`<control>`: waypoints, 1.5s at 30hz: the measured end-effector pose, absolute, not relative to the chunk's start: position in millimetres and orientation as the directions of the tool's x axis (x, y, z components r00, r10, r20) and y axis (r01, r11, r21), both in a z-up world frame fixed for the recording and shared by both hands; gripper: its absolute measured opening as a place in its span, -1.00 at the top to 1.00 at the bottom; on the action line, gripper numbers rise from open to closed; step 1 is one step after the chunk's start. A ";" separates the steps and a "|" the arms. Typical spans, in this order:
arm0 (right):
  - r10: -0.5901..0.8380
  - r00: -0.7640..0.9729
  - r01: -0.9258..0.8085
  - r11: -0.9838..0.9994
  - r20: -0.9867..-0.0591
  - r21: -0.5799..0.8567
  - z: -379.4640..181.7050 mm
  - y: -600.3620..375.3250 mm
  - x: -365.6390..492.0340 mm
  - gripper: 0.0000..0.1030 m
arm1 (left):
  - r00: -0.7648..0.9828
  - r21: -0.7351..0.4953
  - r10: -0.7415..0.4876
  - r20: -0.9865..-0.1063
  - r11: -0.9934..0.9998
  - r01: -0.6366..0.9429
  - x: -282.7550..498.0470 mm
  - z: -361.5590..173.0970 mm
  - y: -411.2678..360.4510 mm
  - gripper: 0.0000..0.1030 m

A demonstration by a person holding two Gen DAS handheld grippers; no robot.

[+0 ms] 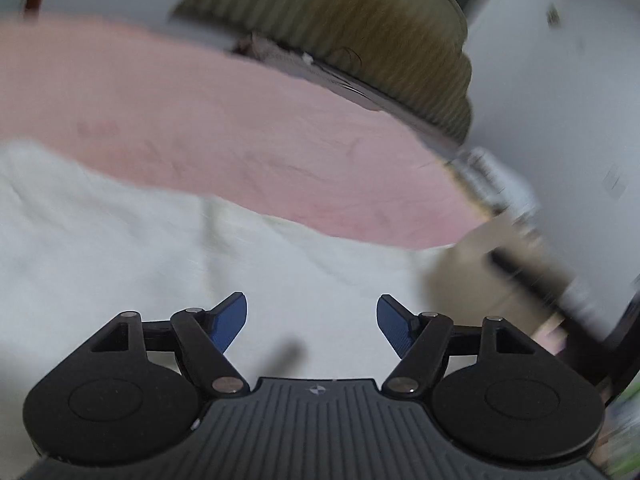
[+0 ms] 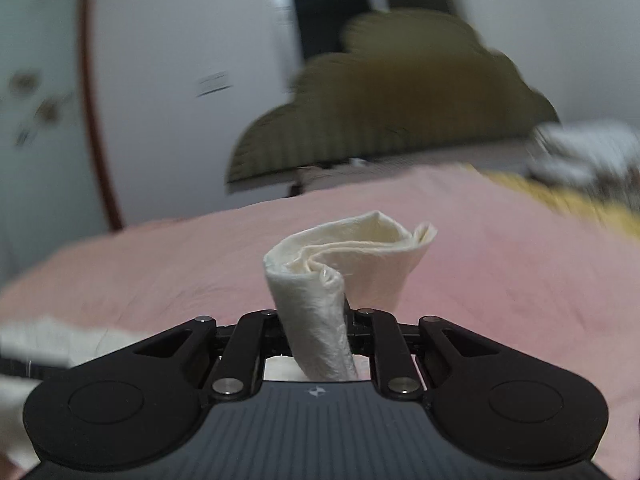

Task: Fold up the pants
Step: 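Pinch the hem with the left gripper while the right gripper holds it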

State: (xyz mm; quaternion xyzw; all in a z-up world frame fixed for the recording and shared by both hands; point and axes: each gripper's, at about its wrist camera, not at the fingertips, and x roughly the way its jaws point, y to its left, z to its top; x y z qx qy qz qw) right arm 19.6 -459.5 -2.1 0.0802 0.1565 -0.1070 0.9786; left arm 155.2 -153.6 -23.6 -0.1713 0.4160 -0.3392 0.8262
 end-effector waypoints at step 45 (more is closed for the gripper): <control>0.310 0.782 -0.511 0.817 -0.541 -0.270 -26.6 -172.3 89.9 0.18 | 0.748 0.128 -0.217 -0.627 0.919 0.373 187.2 -29.4 -78.6 -0.31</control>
